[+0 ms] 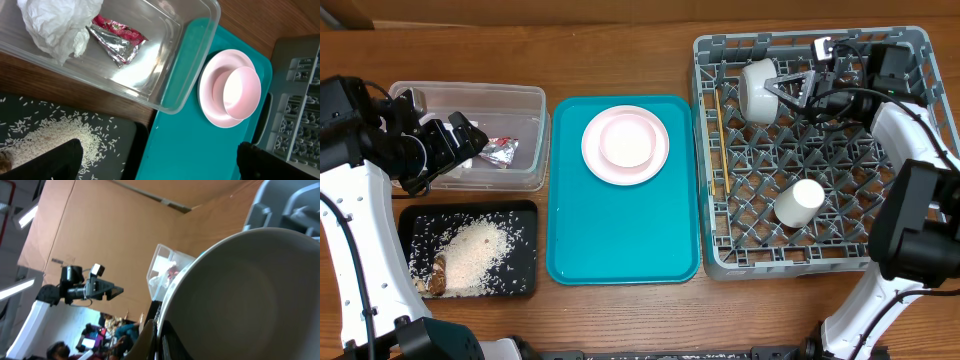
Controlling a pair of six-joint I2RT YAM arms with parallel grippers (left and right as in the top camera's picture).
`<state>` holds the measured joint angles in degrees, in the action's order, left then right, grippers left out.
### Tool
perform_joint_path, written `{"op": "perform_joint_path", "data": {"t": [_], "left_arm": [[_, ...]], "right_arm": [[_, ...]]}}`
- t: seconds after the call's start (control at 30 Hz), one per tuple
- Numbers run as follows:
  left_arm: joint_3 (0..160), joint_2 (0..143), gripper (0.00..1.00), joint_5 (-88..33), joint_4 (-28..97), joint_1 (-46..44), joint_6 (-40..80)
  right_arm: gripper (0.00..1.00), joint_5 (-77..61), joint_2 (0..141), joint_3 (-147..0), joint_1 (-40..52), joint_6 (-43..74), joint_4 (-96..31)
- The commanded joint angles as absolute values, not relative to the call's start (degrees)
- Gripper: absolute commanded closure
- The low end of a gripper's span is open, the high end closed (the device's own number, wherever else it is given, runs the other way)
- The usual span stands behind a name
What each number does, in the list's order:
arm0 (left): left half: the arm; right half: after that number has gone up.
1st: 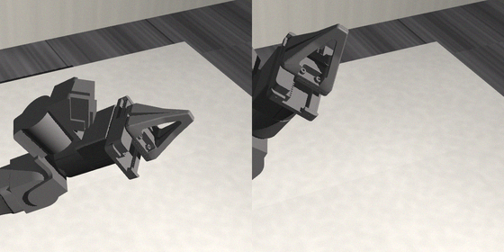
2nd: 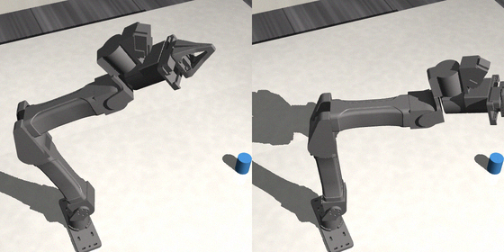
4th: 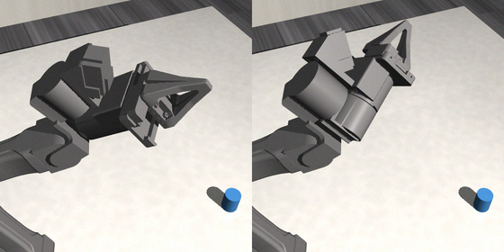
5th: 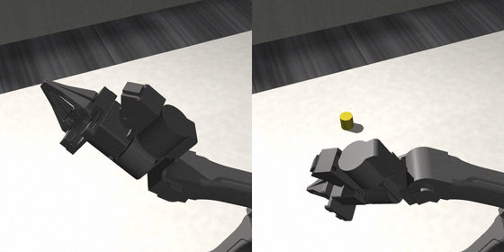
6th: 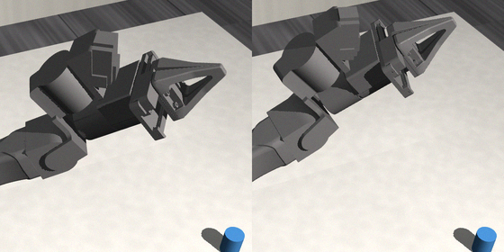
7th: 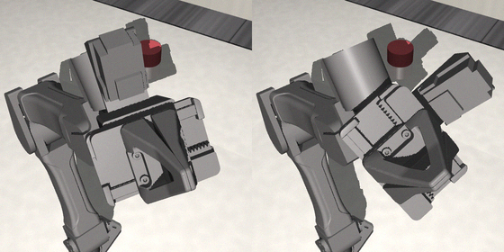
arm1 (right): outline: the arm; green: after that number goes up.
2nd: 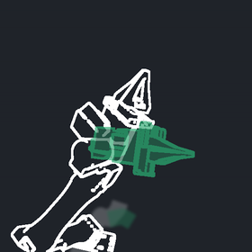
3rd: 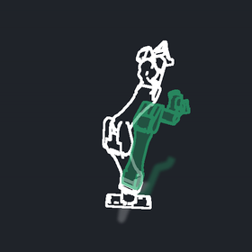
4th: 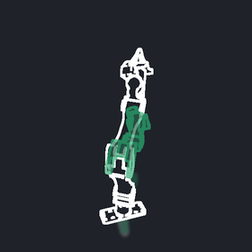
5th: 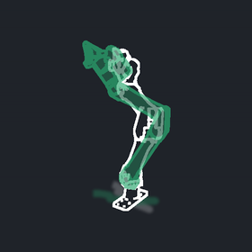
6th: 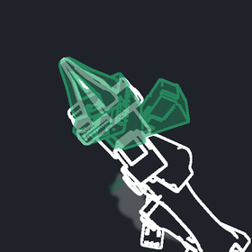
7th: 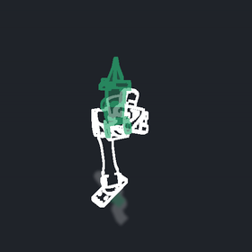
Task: Sort waste into correct bins and load items into the dishwasher
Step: 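Grasp the bowl rim and tilt the bowl onto its side, then open the right gripper and raise it off the bowl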
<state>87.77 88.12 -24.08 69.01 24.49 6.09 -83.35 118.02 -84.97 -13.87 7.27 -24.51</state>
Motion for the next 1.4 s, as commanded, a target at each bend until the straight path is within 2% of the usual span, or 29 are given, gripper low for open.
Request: {"op": "perform_joint_path", "data": {"t": [0.0,0.3,0.57,0.6,0.67,0.83,1.03,1.13,1.37], "left_arm": [[88.8,87.7,0.0,-23.4,68.9,24.4,6.9],[88.8,87.7,0.0,-23.4,68.9,24.4,6.9],[88.8,87.7,0.0,-23.4,68.9,24.4,6.9],[88.8,87.7,0.0,-23.4,68.9,24.4,6.9],[88.8,87.7,0.0,-23.4,68.9,24.4,6.9],[88.8,87.7,0.0,-23.4,68.9,24.4,6.9],[88.8,87.7,0.0,-23.4,68.9,24.4,6.9],[88.8,87.7,0.0,-23.4,68.9,24.4,6.9],[88.8,87.7,0.0,-23.4,68.9,24.4,6.9]], "right_arm": [[0.96,-80.4,119.1,-85.8,-16.1,7.5,-24.8],[0.95,-72.6,119.1,-85.8,-18.9,7.5,-29.8],[0.69,-74.2,119.0,-85.8,-24.0,7.5,-30.8],[0.61,-74.2,119.0,-85.9,-24.9,7.5,-31.1],[0.54,-74.2,118.9,-85.9,-27.6,7.5,-32.1],[0.49,-71.6,116.4,-86.0,-32.1,9.7,-32.5],[0.5,-61.3,107.2,-86.0,-31.6,10.4,-34.7],[0.56,-53.1,100.6,-86.0,-28.0,7.9,-36.7],[0.92,-33.5,89.0,-86.0,-12.0,-3.4,-42.1]]}}
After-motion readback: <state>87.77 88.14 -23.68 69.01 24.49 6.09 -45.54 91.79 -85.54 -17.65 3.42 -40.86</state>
